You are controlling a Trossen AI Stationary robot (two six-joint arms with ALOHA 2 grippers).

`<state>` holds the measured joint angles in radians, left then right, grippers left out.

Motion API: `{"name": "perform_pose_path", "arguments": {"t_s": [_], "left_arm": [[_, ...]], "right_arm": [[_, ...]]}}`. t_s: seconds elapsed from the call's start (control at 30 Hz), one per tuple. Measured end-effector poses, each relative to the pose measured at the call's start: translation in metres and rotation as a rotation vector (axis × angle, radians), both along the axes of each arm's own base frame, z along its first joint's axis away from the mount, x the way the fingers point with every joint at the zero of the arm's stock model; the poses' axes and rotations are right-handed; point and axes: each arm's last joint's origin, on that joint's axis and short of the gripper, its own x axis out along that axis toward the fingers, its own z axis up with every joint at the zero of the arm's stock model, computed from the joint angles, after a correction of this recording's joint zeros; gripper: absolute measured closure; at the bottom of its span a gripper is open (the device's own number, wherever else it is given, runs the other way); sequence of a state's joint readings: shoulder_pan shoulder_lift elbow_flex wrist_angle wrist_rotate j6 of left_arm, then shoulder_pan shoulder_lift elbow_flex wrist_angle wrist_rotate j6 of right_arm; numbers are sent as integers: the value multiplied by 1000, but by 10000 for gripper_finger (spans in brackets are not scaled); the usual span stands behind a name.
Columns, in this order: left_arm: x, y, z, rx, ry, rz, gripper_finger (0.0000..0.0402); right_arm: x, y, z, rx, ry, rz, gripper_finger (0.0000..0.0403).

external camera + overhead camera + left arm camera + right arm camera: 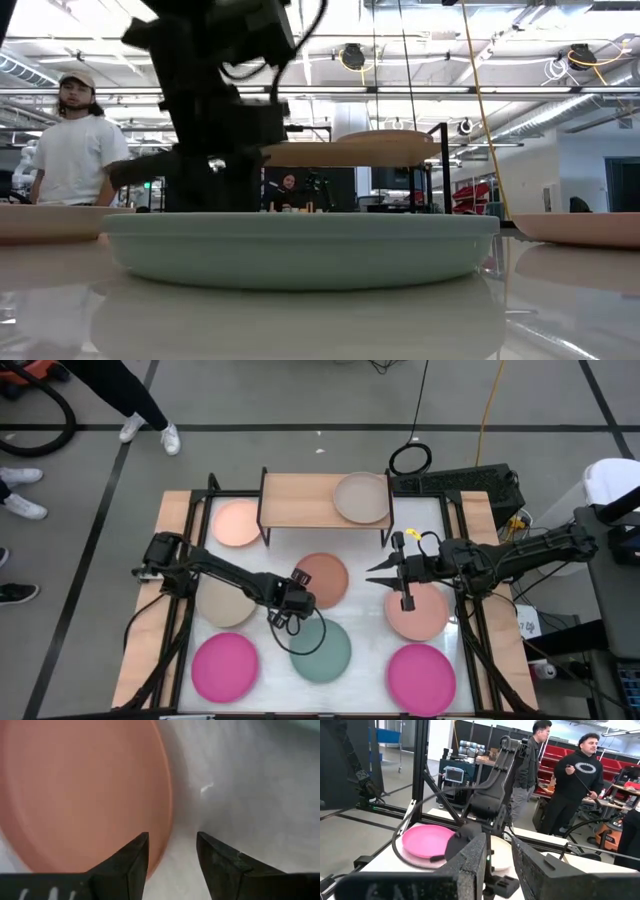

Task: Place and stack plates onto a shelf
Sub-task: Stack the orange plate on top of the gray plate on the shelf

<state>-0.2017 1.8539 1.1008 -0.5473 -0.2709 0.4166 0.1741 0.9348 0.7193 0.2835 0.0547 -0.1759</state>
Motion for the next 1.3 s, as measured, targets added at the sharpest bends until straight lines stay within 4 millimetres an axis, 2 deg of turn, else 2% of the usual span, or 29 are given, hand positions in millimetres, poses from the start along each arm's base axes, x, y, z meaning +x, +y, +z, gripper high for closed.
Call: {"name": "perform_pose_path", "arguments": {"t_s": [0.13, 0.2, 0.3, 0.33, 0.43, 0.53, 0.6, 0.8, 0.9, 1.0, 1.1, 1.2, 1.3], "left_arm": [[3, 1, -7, 7, 12, -4, 247], [3, 1, -8, 6, 20, -23, 285], [1, 1, -5, -14, 16, -30, 367], [3, 1, -4, -13, -4, -24, 382], [2, 1, 4, 17, -44, 1, 390], [-1, -2, 27, 50, -111, -10, 392], [-4, -2, 48, 69, -163, -13, 392], [-14, 10, 130, 149, -386, -39, 392], [-13, 31, 169, 230, -520, -102, 392], [-3, 69, 207, 292, -639, -114, 392], [9, 107, 234, 264, -683, -84, 392], [25, 134, 238, 234, -643, -60, 392], [44, 149, 236, 214, -632, -82, 392]], "right_arm": [[0, 0, -1, 2, 12, 0, 324], [0, 0, -1, 3, 13, 0, 324], [0, 0, -1, 4, 14, 0, 324], [0, 0, -1, 4, 14, 0, 324], [0, 0, -1, 4, 13, 0, 324], [0, 0, -1, 4, 13, 1, 324], [-1, 1, 0, 5, 10, 6, 324], [-16, 9, 13, 19, -64, 58, 324], [-19, 13, 14, 16, -73, 81, 324], [-20, 15, 15, 8, -81, 94, 324], [-20, 17, 14, 14, -77, 103, 324], [-20, 19, 15, 11, -78, 114, 324], [-21, 19, 15, -6, -80, 115, 324]]}}
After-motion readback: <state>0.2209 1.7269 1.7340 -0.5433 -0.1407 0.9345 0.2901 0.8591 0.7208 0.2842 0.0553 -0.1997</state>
